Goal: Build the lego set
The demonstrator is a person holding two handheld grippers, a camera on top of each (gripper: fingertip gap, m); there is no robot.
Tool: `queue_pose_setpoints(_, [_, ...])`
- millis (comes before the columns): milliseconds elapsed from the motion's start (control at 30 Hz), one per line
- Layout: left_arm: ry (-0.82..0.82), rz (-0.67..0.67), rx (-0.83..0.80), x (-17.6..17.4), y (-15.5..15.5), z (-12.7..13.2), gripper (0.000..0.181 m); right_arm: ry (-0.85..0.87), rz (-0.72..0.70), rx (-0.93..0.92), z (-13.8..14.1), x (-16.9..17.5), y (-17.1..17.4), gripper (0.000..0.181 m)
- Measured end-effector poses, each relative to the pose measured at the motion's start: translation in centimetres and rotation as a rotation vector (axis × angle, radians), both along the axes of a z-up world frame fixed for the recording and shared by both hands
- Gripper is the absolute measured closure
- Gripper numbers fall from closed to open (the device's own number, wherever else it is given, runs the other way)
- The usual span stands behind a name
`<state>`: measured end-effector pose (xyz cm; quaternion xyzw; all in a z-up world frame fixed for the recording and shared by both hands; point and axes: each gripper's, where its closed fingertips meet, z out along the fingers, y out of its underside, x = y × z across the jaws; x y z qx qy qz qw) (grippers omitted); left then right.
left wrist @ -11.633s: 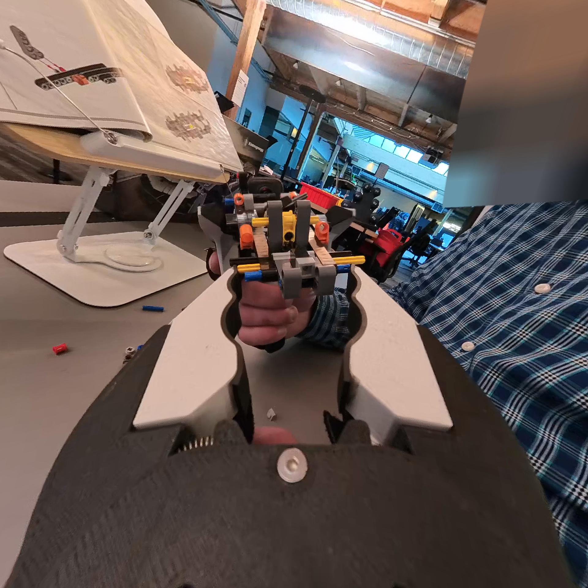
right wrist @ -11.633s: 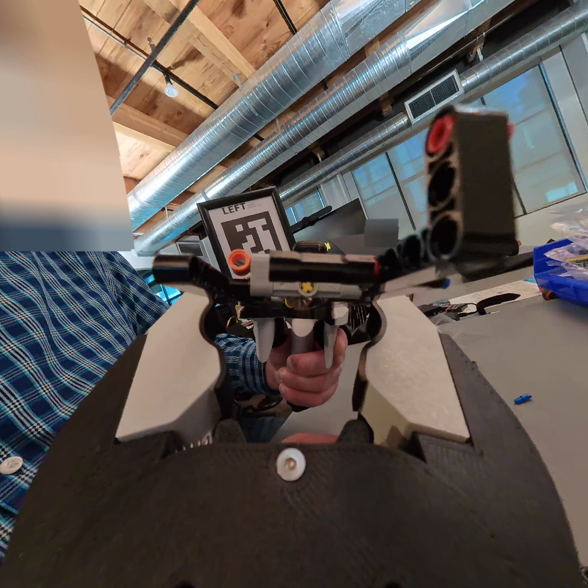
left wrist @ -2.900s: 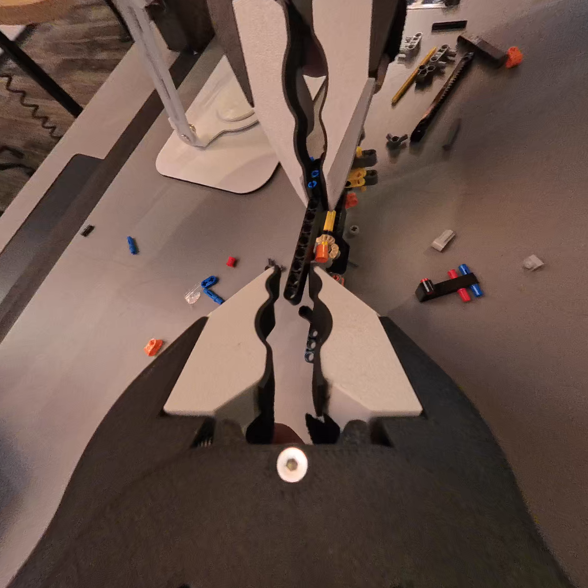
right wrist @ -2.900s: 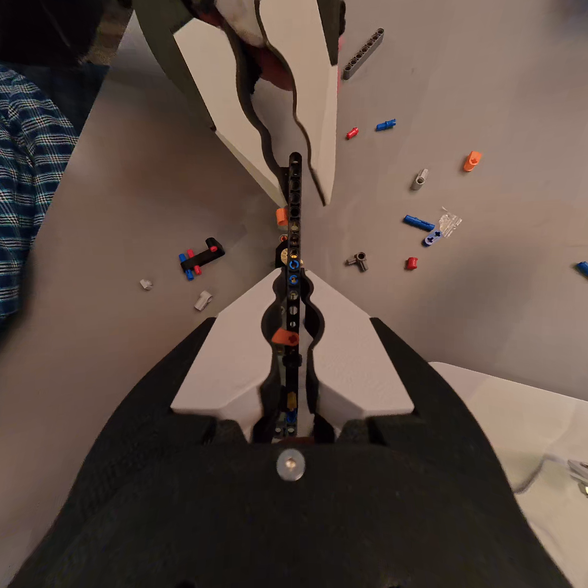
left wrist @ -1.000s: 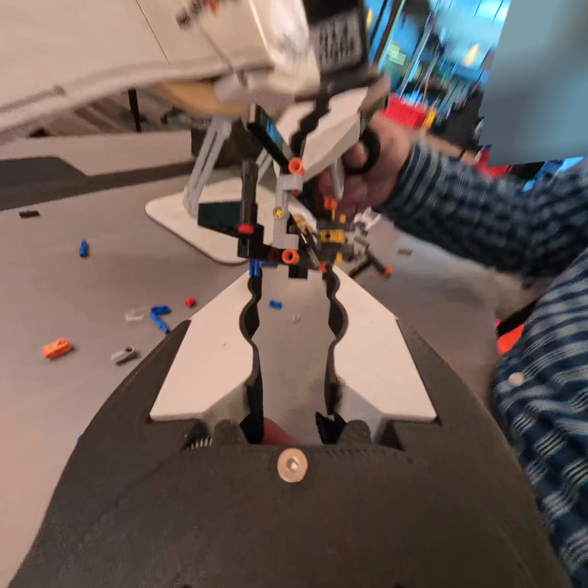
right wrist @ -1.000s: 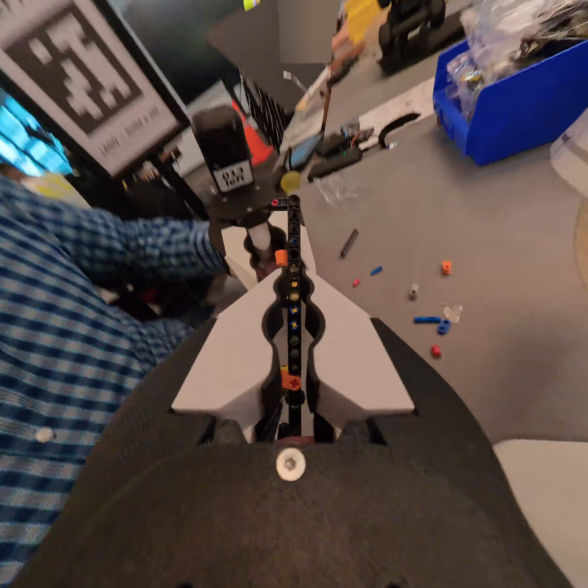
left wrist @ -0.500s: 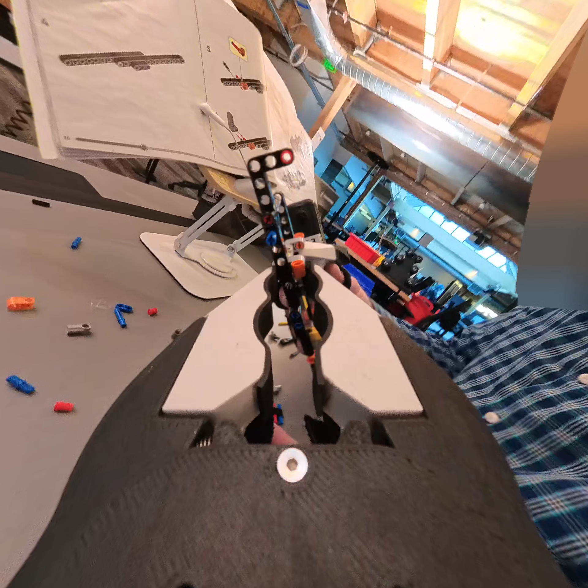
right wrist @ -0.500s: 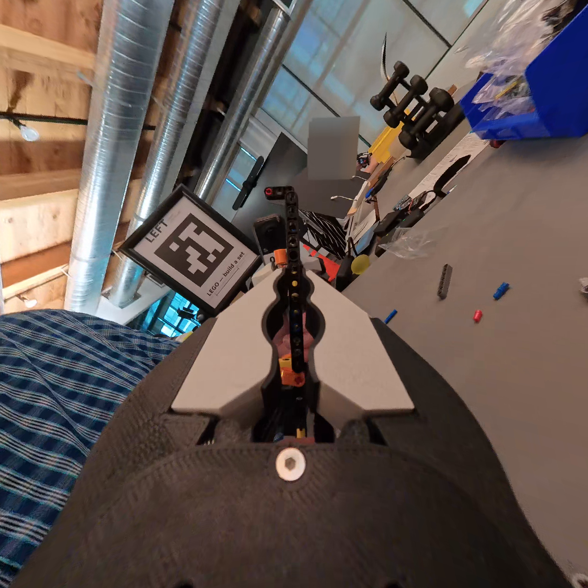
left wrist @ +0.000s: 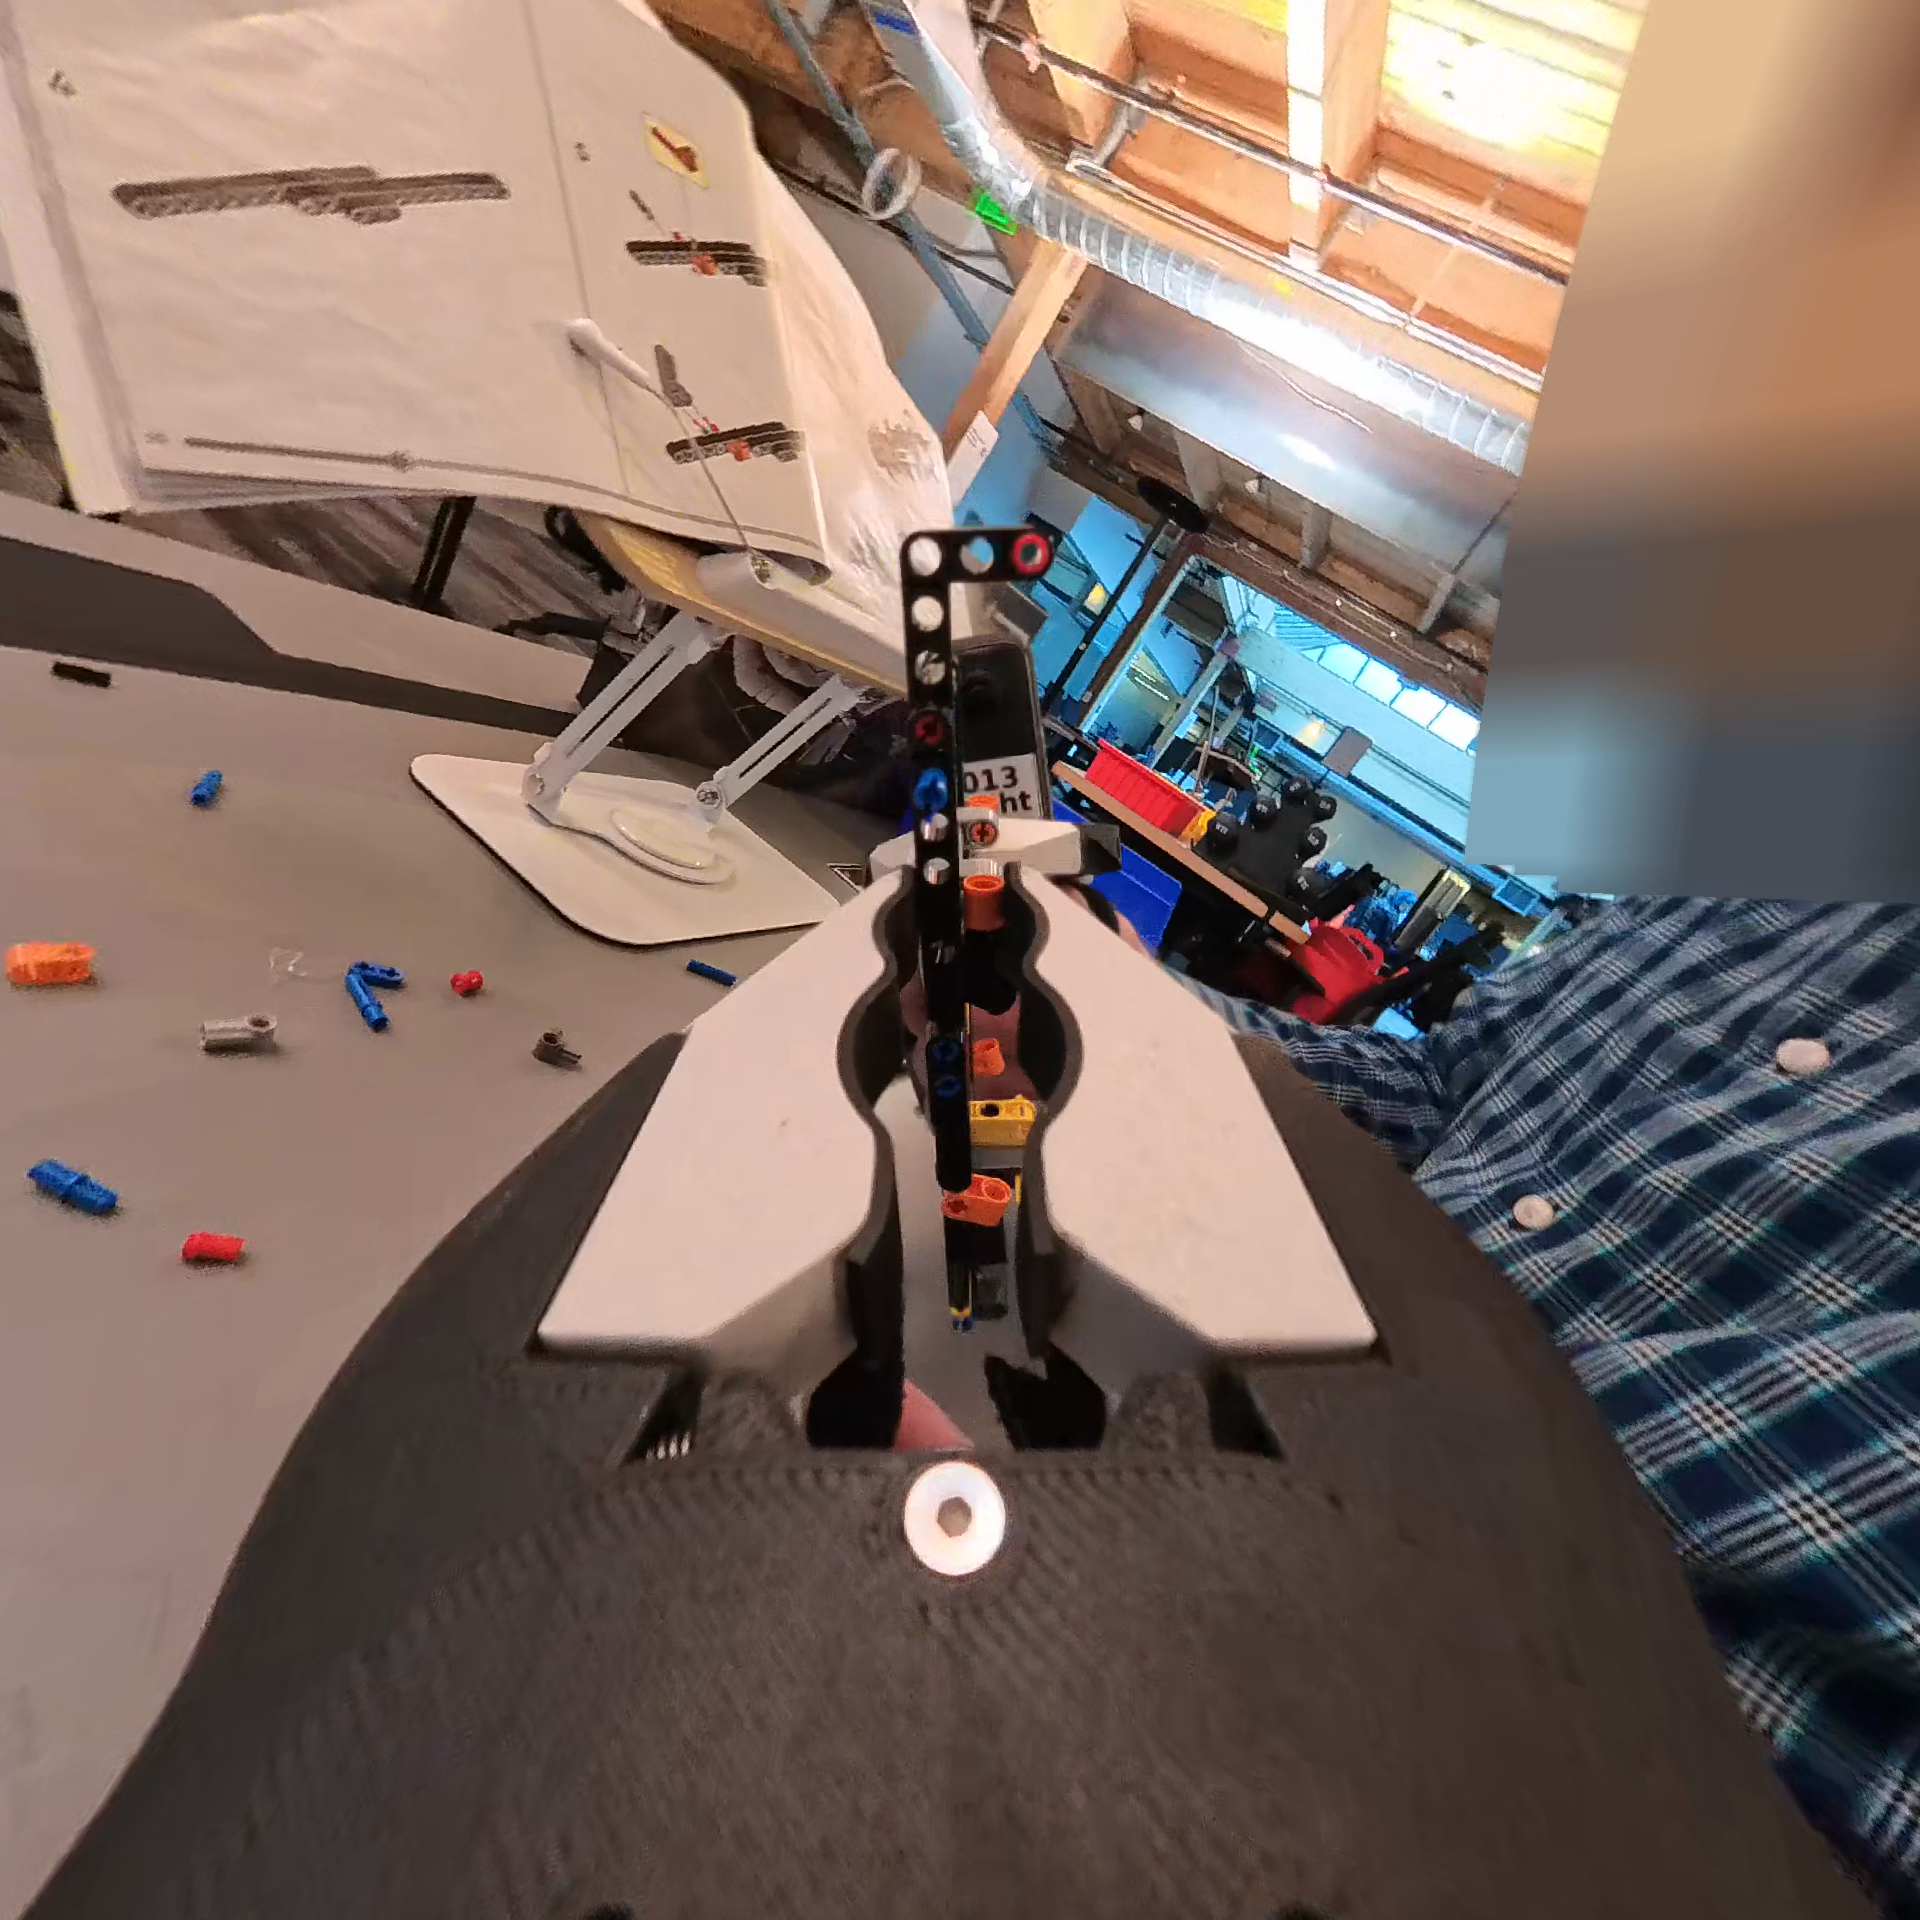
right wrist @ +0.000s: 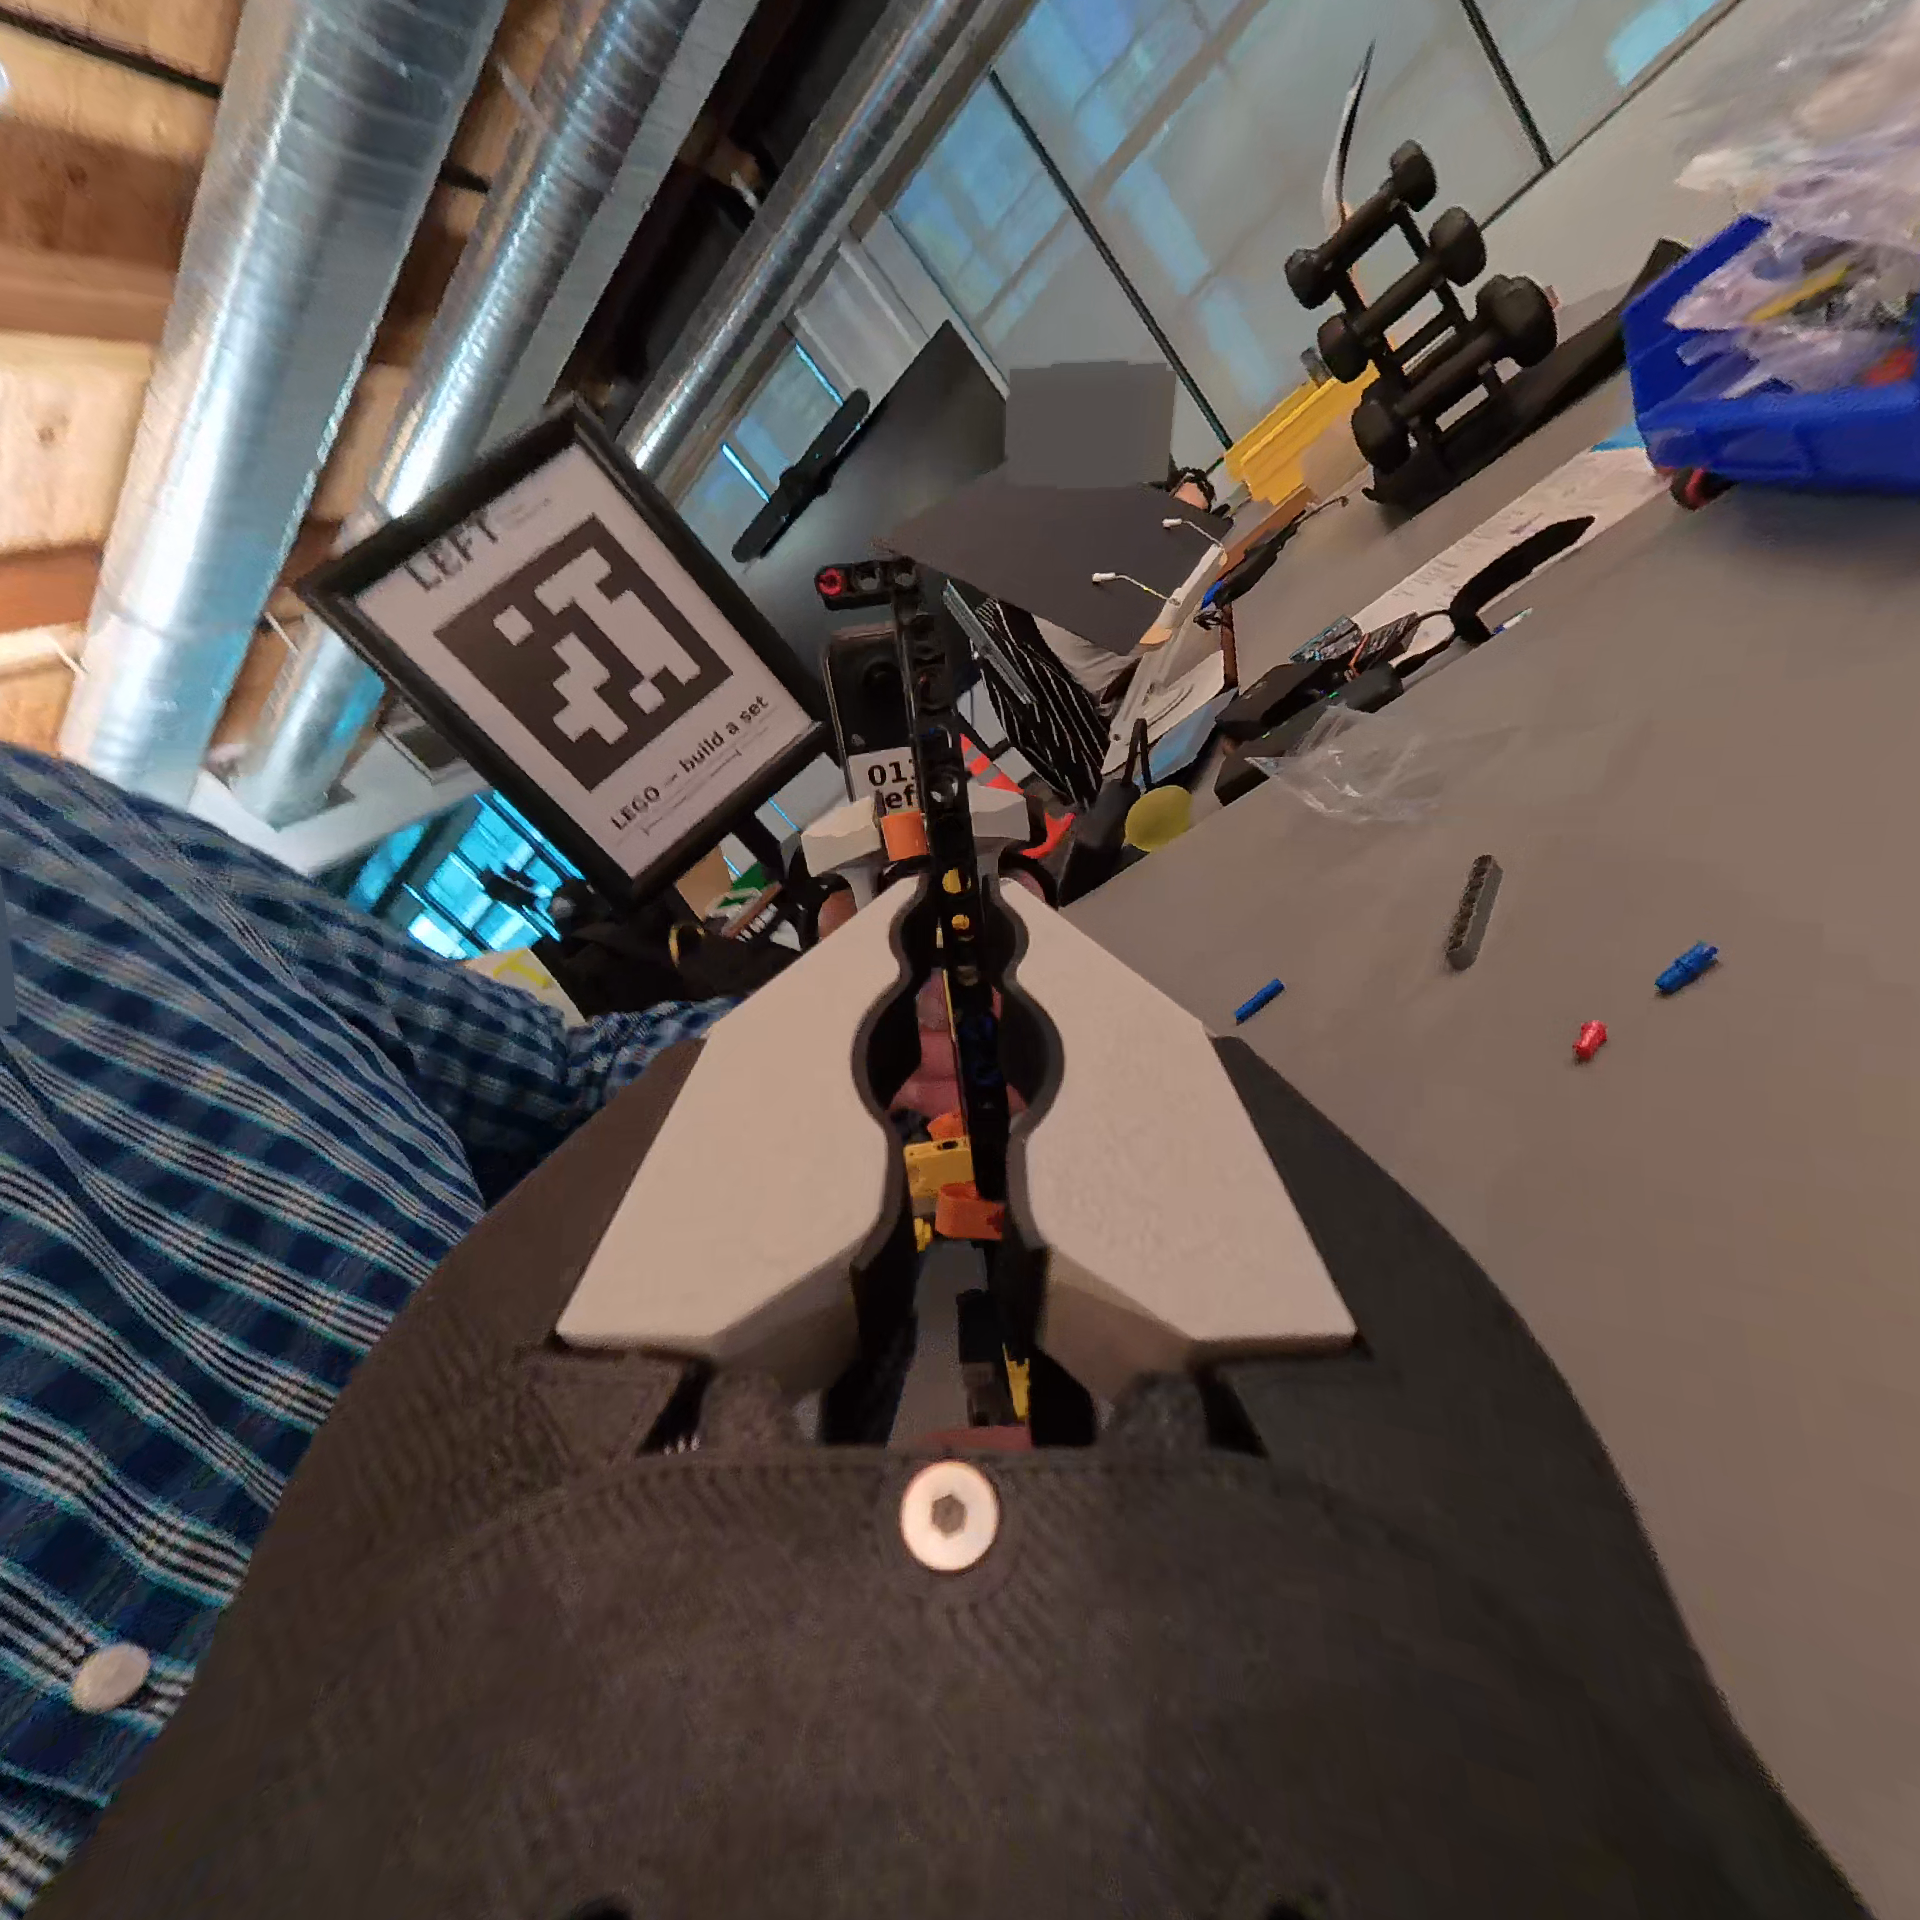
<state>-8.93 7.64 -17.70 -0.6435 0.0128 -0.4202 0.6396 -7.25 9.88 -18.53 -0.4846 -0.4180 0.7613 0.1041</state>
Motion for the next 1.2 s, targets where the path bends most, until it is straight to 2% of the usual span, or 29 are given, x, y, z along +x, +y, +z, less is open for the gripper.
queue_pose_setpoints(167, [0.080,-0.020,0.075,0.6,-0.5,0.9,0.168,0.056,0.012,0.189,0.4,0.6,-0.8,0.176])
queue_pose_setpoints(433, [0.136,-0.046,0.105,1.3,-0.8,1.2,0.168,0.051,0.057,0.356,0.2,1.4,-1.4,0.177])
queue_pose_setpoints(600, [0.156,-0.053,0.083,1.2,-1.0,0.7,0.168,0.013,0.106,0.361,-0.4,1.4,-1.7,0.177])
queue_pose_setpoints(767, [0.147,-0.049,0.075,1.2,-1.1,-0.1,0.168,0.035,0.090,0.368,-0.4,1.7,-1.1,0.173])
queue_pose_setpoints(1000, [0.160,-0.063,0.075,1.6,-1.1,-0.3,0.168,0.085,0.062,0.337,0.2,2.5,-0.2,0.177])
queue_pose_setpoints(1133, [0.200,-0.072,0.064,2.3,-1.0,-0.7,0.168,0.101,0.068,0.261,0.4,2.6,-0.1,0.169])
queue_pose_setpoints(1200, [0.217,-0.067,0.063,2.4,-1.0,-0.7,0.168,0.096,0.071,0.273,-0.1,2.7,-0.1,0.174])
